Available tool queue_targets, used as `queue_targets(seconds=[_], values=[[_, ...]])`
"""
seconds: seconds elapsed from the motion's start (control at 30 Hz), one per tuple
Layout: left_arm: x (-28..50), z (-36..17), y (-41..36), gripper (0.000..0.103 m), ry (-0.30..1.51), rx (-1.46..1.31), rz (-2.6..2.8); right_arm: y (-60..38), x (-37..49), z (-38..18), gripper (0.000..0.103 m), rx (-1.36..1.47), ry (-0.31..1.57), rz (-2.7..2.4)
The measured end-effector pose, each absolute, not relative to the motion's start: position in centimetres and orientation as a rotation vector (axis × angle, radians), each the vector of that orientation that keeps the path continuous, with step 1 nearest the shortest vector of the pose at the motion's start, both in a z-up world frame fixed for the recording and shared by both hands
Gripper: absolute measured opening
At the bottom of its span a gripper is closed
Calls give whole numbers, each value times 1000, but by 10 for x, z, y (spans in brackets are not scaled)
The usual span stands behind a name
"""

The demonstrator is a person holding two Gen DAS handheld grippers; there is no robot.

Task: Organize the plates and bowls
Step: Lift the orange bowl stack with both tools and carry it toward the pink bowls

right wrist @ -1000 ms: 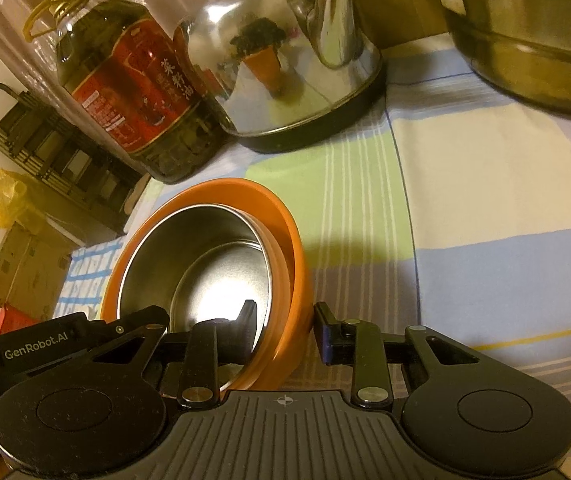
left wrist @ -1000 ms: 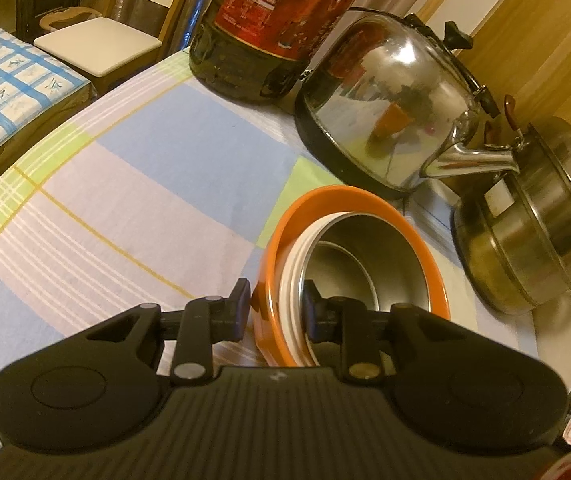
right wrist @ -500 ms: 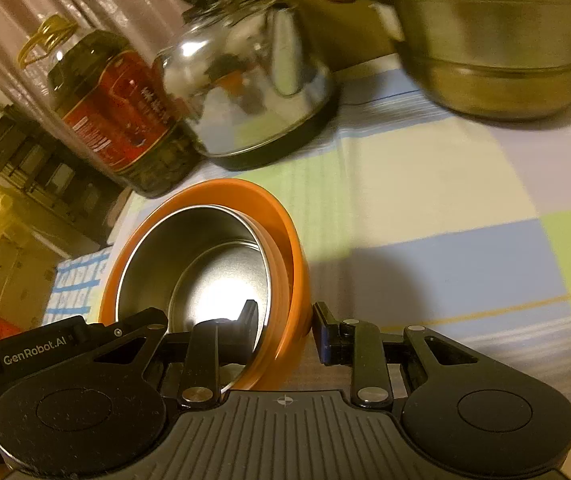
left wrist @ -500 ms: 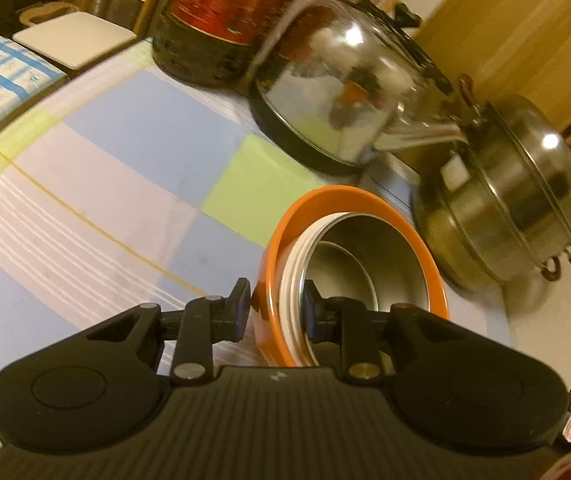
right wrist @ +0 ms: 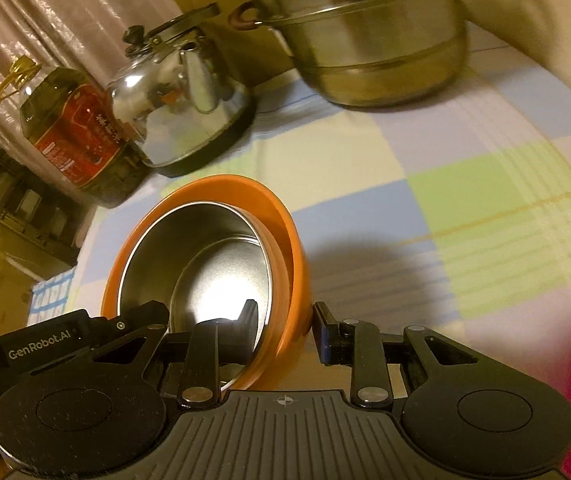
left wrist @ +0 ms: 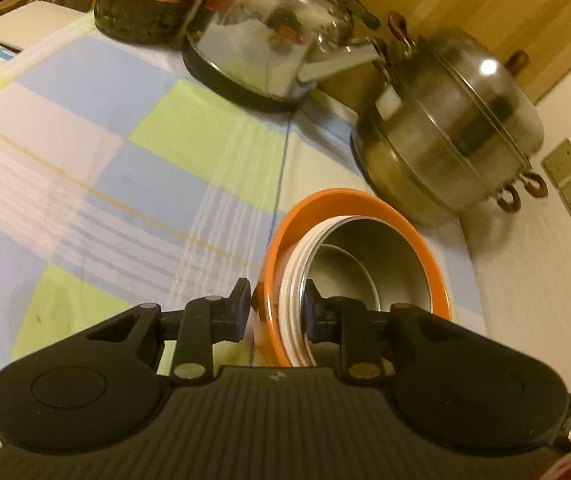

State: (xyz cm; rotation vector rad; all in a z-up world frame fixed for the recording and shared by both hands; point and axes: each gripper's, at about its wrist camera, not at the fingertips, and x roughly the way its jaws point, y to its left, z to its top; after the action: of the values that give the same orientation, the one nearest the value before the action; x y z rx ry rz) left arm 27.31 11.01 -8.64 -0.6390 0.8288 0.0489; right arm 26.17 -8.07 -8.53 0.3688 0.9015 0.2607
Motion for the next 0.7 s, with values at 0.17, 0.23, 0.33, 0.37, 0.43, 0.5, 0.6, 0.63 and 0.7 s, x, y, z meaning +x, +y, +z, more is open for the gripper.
queue_targets(seconds=[0.17,0.23,0.33,0.37,0.43,0.5,0.6,0.63,0.7], values=[[251,-91,91,23,854,-631,34,-96,235,-88,29,363,919,233],[241,-92,84,23,866,-620,28,-102,223,-89,29,367,927,226],[225,-93,77,23,879,-617,22,-109,205,-90,29,367,934,216],[219,-93,75,23,883,-617,20,-111,199,-90,29,368,937,213],[209,-93,69,23,889,-610,15,-114,188,-90,29,369,939,208],[198,-92,63,23,897,-596,9,-117,176,-89,29,366,938,201],[183,-92,54,23,912,-584,-3,-123,158,-89,29,370,937,187],[179,-92,52,23,915,-582,-7,-125,153,-89,29,374,939,183],[171,-91,46,22,922,-574,-15,-132,141,-90,29,392,942,174]])
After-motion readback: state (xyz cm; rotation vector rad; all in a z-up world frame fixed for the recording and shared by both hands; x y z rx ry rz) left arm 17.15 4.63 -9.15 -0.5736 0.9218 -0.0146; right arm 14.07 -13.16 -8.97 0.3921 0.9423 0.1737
